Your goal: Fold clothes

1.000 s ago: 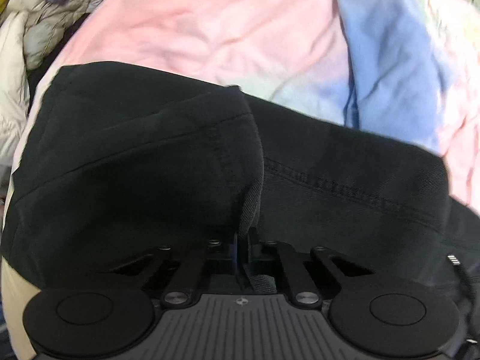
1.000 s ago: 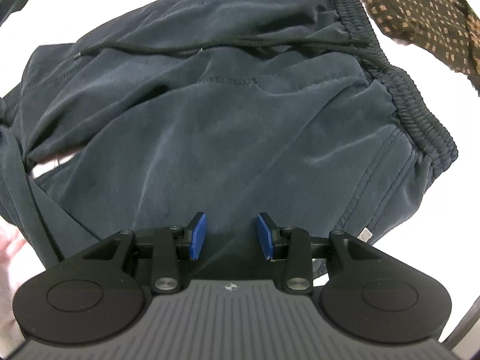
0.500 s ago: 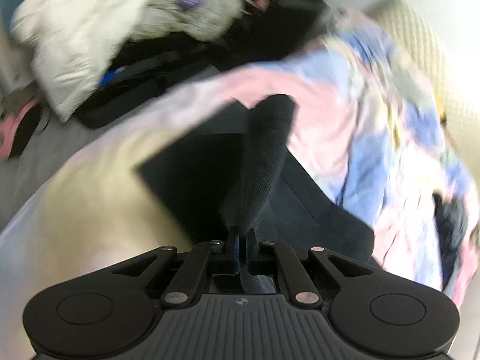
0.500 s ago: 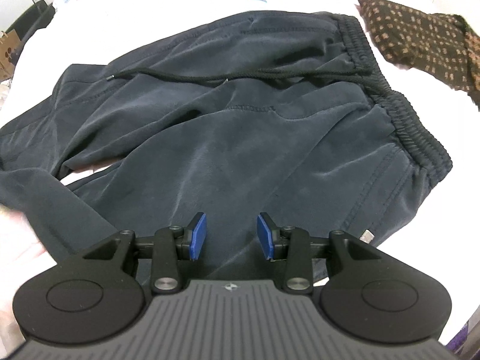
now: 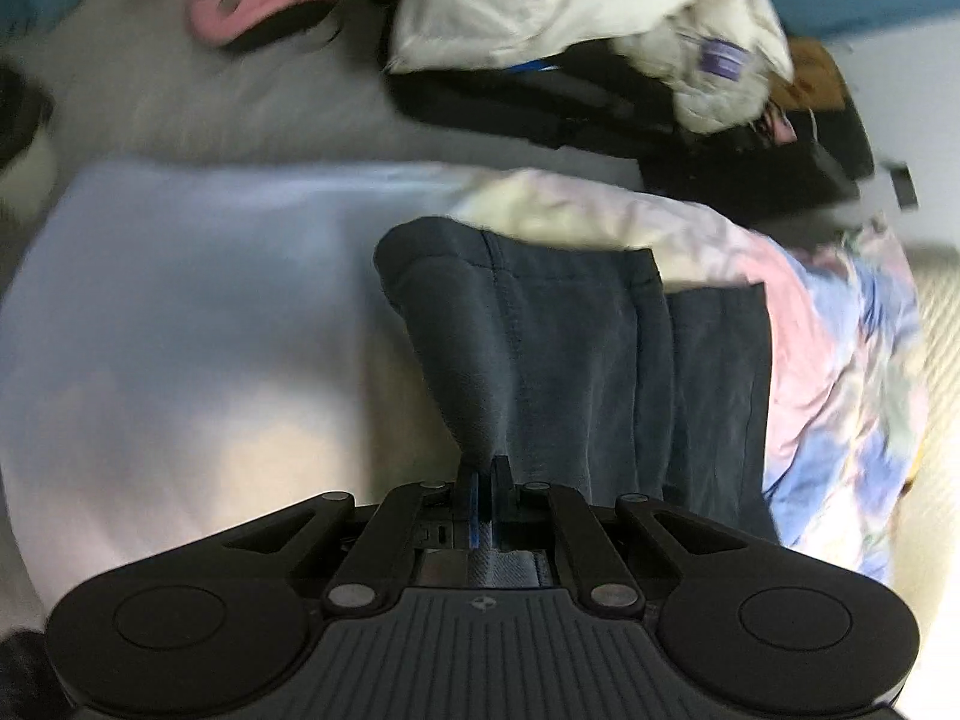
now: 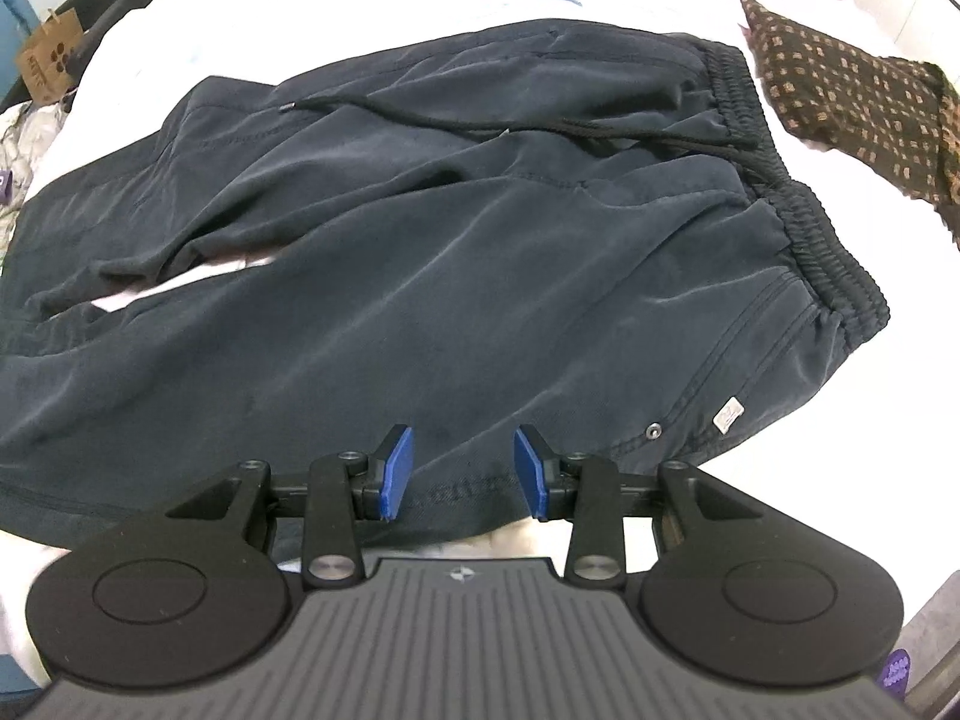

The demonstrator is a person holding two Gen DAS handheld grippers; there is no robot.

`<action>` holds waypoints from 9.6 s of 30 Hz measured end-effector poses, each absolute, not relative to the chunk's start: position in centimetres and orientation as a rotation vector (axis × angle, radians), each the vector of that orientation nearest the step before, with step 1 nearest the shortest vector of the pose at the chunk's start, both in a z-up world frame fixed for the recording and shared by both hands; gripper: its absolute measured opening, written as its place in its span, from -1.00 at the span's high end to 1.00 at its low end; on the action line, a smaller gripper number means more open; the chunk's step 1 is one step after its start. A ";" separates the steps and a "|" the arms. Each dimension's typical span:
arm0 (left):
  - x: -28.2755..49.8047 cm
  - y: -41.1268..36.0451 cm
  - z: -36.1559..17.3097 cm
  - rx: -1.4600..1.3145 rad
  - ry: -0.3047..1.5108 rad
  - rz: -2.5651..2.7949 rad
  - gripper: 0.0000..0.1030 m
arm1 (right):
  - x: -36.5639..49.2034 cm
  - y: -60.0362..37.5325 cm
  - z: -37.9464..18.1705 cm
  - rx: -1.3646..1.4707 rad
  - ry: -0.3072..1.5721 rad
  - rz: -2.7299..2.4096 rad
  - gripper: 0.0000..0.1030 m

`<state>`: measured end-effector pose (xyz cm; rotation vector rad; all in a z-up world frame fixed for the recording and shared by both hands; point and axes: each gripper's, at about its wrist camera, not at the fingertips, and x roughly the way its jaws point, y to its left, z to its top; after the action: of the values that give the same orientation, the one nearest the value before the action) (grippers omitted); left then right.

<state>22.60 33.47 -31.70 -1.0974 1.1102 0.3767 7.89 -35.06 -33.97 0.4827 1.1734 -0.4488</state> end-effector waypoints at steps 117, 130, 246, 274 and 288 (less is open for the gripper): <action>15.3 18.3 -18.9 -0.946 1.055 0.373 -0.39 | -12.0 -63.1 -46.0 1.085 0.748 -0.889 0.25; 27.8 24.7 -27.9 -1.108 1.110 0.286 -0.52 | -10.9 -53.6 -39.9 0.989 0.881 -0.982 0.17; 19.5 32.7 -38.7 -1.184 1.137 0.458 -0.28 | -3.9 -59.9 -37.4 0.969 0.861 -1.098 0.54; 28.1 29.4 -24.0 -1.067 1.036 0.305 0.90 | -7.2 -61.9 -36.8 1.212 0.502 -1.098 0.61; 47.5 21.1 -21.6 -0.888 1.035 0.284 0.90 | 4.9 -68.6 -34.8 1.236 0.352 -1.019 0.61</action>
<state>47.50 21.08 -21.64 -0.8882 1.0350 0.2842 4.89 -68.63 -34.76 1.2358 0.3521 -1.0187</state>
